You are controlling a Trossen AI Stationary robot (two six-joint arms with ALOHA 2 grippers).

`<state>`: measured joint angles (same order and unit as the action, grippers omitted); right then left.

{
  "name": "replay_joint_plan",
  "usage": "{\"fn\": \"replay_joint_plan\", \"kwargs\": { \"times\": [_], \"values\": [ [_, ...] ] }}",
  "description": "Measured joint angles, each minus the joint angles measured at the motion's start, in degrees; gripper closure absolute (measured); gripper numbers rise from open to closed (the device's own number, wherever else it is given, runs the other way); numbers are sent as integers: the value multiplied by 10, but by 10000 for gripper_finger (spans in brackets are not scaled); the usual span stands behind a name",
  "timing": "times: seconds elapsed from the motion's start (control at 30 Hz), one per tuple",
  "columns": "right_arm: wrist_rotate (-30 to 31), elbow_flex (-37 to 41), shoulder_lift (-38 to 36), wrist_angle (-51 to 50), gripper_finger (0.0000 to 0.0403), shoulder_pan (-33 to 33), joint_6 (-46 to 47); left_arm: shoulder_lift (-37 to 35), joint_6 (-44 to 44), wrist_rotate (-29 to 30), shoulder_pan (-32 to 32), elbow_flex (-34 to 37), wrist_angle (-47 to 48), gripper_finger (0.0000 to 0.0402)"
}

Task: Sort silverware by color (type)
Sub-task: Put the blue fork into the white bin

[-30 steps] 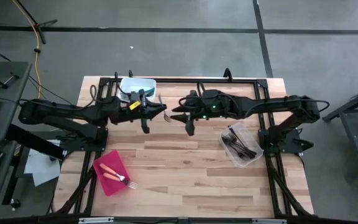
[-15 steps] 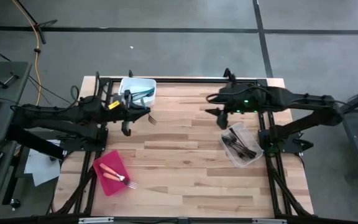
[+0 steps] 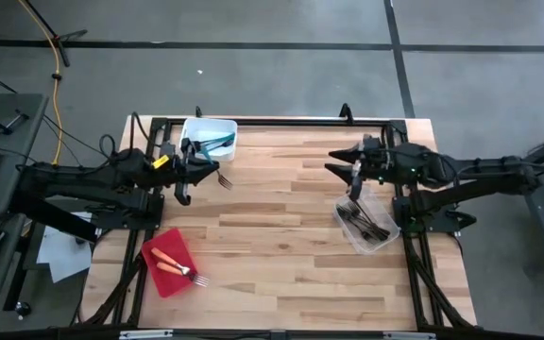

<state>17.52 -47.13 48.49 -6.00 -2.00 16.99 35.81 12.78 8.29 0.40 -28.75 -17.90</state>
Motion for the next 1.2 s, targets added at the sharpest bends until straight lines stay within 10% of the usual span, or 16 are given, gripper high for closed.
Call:
{"fn": "replay_joint_plan", "kwargs": {
  "times": [0.9,1.2],
  "values": [
    [-66,39,-12,109,219,0,-117,3,10,-12,0,0,0,401],
    [-66,39,-12,107,219,0,-115,51,63,181,33,-48,66,401]
  ]
}}
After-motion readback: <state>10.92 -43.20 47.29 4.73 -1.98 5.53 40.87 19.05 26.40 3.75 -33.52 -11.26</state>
